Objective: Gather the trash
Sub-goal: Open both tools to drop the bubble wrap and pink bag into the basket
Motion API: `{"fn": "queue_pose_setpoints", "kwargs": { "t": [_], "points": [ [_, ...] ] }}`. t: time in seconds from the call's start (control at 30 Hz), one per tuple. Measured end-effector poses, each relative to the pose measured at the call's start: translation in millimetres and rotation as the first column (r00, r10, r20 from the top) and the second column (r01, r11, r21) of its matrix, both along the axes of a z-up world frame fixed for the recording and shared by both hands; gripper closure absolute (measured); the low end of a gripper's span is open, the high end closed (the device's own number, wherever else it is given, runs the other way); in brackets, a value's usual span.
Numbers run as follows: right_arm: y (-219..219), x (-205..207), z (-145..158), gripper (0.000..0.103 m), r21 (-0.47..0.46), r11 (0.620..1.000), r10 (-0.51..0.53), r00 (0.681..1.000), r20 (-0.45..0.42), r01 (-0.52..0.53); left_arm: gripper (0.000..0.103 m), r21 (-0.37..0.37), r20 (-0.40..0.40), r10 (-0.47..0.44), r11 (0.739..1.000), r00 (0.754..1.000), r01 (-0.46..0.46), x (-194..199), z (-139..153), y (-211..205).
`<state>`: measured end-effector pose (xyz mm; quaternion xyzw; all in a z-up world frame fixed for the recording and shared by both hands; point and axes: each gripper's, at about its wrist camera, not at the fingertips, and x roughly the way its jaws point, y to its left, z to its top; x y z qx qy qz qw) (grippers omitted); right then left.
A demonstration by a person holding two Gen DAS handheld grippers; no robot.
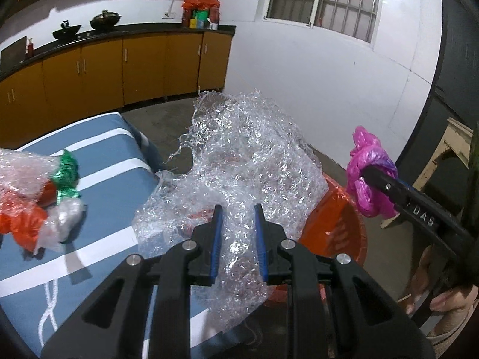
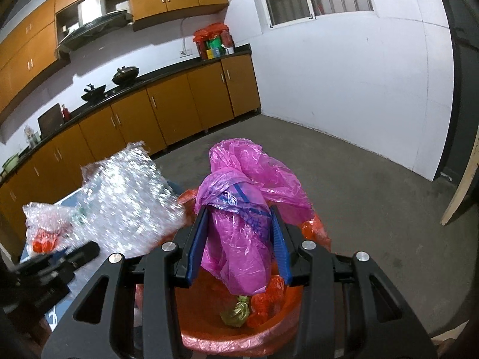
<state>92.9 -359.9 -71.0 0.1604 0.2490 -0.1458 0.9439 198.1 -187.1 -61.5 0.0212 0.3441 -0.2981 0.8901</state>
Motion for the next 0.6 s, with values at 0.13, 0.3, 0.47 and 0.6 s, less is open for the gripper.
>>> {"fn": "queue_pose_setpoints", "kwargs": {
  "t": [0.13, 0.3, 0.47, 0.6],
  "points": [
    [-6.3, 5.2, -1.6, 0.060, 0.010, 1.000, -0.009, 1.000, -0.002, 0.010, 0.079, 0.001, -0.020, -0.019, 1.000, 1.000, 0.019, 4.2, -7.9, -11.5],
    [-11.6, 9.1, -6.1, 0.050, 0.046, 0.999, -0.022, 1.000, -0.007, 0.022, 0.063, 0.005, -0.050, -0.029, 1.000, 0.998, 0.029, 7.7, -18.7, -16.4],
    [-10.3, 4.7, -5.4, 0.039, 0.034, 0.999, -0.027, 1.000, -0.003, 0.027, 0.061, 0.025, -0.066, -0.012, 1.000, 0.998, 0.014, 9.1, -27.1, -8.5],
    [-4.3, -0.1, -3.5, 0.019, -0.017, 0.998, -0.059, 0.998, -0.010, 0.059, 0.048, 0.043, -0.016, 0.049, 0.998, 0.999, -0.048, 4.8, -22.5, 13.7]
  ]
}}
